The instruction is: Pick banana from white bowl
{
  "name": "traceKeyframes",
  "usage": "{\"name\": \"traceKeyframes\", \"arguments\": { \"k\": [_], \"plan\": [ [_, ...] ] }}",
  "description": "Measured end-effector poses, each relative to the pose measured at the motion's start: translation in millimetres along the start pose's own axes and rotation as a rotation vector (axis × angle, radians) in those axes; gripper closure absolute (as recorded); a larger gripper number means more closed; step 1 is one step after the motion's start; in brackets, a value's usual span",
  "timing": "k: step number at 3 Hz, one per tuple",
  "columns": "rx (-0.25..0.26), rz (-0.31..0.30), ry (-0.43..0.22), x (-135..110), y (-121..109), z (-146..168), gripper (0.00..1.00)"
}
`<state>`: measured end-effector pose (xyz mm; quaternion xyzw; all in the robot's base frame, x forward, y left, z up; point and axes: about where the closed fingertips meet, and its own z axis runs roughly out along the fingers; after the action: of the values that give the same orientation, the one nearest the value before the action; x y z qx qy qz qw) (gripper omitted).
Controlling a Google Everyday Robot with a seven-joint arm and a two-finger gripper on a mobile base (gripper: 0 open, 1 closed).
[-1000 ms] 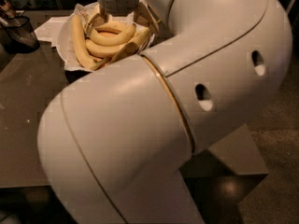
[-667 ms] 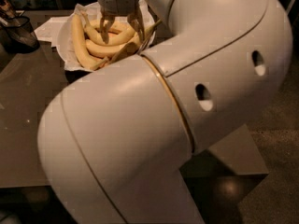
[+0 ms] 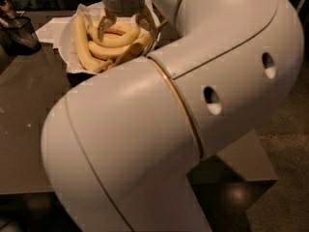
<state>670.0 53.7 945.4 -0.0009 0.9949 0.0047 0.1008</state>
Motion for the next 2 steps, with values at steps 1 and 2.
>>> {"name": "traceKeyframes", "arguments": {
  "k": [1,2],
  "plan": [
    [-0.009,-0.014,0.024,5.0,5.4,7.6,0.37],
    [-0.011,-0.019,0.029,6.3,7.2,9.0,0.46]
  ]
}}
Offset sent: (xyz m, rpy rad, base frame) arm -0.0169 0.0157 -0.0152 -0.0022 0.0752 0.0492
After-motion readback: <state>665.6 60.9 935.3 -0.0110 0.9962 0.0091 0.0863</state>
